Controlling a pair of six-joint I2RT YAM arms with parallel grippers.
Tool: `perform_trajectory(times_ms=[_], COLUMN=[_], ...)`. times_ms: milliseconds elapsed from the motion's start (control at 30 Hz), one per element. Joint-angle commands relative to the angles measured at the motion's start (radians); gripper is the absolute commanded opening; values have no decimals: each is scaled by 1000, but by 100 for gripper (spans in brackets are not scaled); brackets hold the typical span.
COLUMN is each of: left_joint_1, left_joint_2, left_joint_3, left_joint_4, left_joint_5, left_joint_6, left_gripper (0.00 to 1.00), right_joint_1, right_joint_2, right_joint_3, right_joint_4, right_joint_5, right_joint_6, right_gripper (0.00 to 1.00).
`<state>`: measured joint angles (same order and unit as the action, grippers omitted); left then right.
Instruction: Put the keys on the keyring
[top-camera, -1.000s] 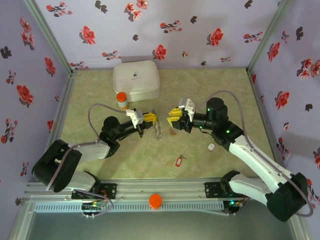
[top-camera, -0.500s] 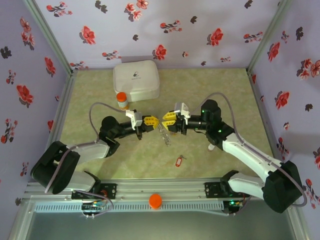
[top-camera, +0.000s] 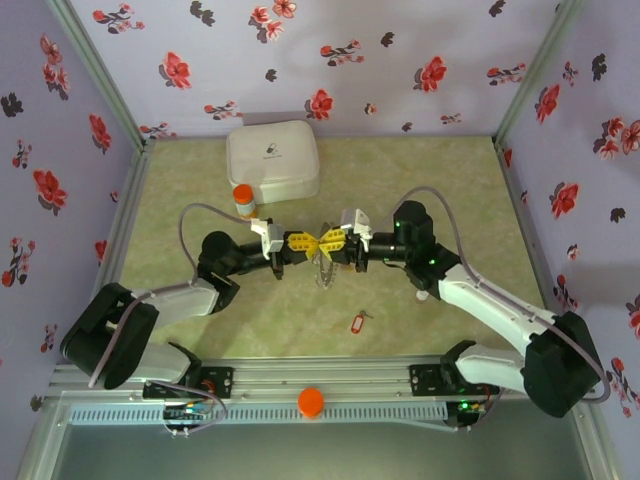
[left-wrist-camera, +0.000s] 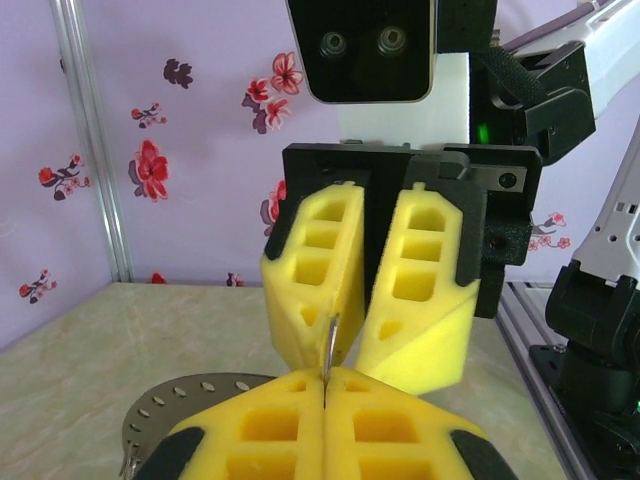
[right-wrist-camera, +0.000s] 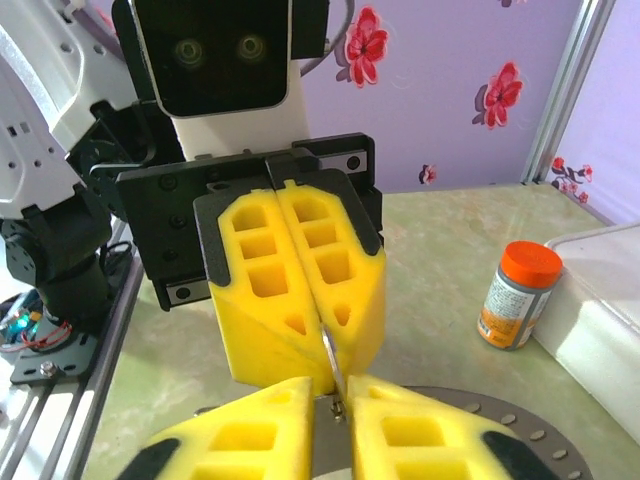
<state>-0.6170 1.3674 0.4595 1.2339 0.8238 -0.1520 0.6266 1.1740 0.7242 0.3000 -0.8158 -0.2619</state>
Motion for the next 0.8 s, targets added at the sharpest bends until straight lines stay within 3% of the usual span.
perform_trajectory(times_ms=[0, 100, 167, 200, 233, 267, 433, 600, 767], left_joint_1=[-11, -10, -10, -11, -9, -9, 5, 5, 7], left_joint_2=[-24, -25, -27, -30, -36, -44, -150, -259, -327], left_joint_3=[31, 25, 20, 17, 9, 2, -4, 64, 92], left_joint_4=[58, 55, 52, 49, 42, 32, -218, -658, -865], left_joint_5=[28, 29, 28, 20, -6, -31, -70, -85, -126], left_joint_6=[-28, -29, -27, -25, -29, -29, 88, 310, 425], left_gripper=[0, 0, 0, 19, 48, 53, 50, 40, 35], right_joint_1=[12, 13, 13, 12, 13, 17, 92, 147, 178], right_joint_2=[23, 29, 29, 27, 27, 22, 22, 59, 83], right_joint_3=[15, 24, 33, 41, 52, 64, 209, 306, 364], right_joint_4=[59, 52, 34, 7, -28, -69, -513, -669, -738], right_joint_5=[-54, -60, -59, -55, -45, -27, 199, 335, 393], right_joint_6=[39, 44, 40, 35, 22, 3, -252, -293, -332], right_gripper=[11, 1, 0, 0, 0, 0, 0, 0, 0])
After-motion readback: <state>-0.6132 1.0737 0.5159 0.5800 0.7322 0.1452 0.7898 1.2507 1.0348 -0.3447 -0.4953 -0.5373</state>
